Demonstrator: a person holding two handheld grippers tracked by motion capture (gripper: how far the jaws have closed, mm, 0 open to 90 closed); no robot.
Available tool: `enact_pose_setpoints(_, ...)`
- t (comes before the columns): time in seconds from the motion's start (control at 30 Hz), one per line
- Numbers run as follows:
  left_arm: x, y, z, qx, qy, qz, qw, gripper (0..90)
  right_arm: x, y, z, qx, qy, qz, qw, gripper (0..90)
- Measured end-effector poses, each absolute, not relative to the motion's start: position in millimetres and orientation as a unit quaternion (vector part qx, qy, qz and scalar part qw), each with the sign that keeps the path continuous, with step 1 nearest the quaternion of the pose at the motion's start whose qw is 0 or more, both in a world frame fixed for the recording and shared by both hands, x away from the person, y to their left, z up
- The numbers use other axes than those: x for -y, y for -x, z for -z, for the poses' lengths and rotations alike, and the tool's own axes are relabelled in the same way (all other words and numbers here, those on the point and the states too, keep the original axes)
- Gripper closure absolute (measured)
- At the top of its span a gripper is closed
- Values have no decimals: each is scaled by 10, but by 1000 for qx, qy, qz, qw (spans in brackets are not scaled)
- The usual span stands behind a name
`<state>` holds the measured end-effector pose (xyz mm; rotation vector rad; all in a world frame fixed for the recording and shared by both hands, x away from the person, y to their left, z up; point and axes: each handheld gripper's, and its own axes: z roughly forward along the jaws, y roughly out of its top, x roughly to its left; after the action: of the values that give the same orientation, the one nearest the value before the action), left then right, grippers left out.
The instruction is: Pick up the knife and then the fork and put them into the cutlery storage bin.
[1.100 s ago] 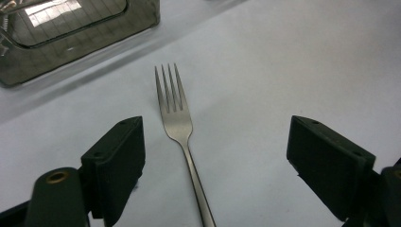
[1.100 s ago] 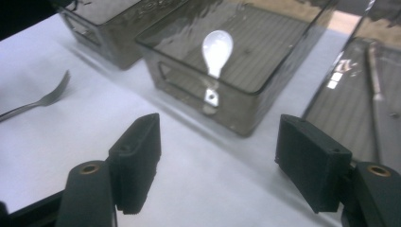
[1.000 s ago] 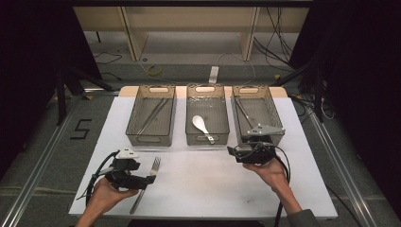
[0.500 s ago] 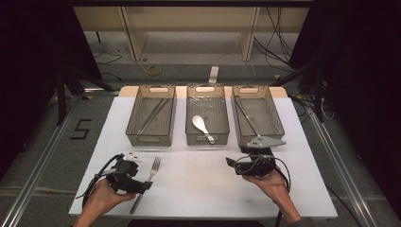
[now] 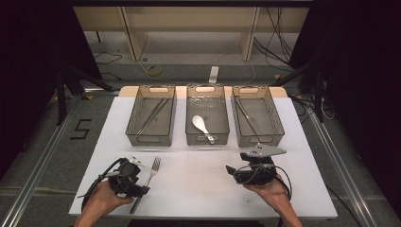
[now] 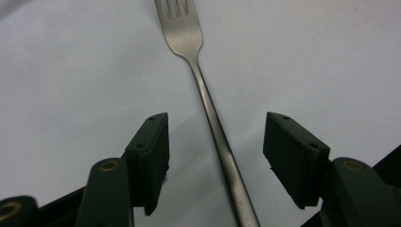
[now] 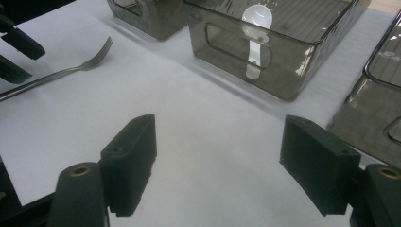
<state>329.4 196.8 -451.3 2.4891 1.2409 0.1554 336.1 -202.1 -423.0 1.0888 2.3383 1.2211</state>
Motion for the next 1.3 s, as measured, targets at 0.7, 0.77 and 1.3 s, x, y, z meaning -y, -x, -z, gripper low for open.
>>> enact_pose_setpoints(0.7,-1952,-3300,4611,-433,-890,-41,135,541,2023,-3270,4262,-815,-372,-422,138,285)
enact_pose_setpoints(0.77,-1955,-3300,4619,-433,-890,-40,136,549,2020,-3269,4263,-815,-371,-422,139,285)
enact_pose_setpoints(1.3,-1868,-3310,4638,-415,-901,-43,116,654,1997,-3265,4273,-821,-366,-416,136,288)
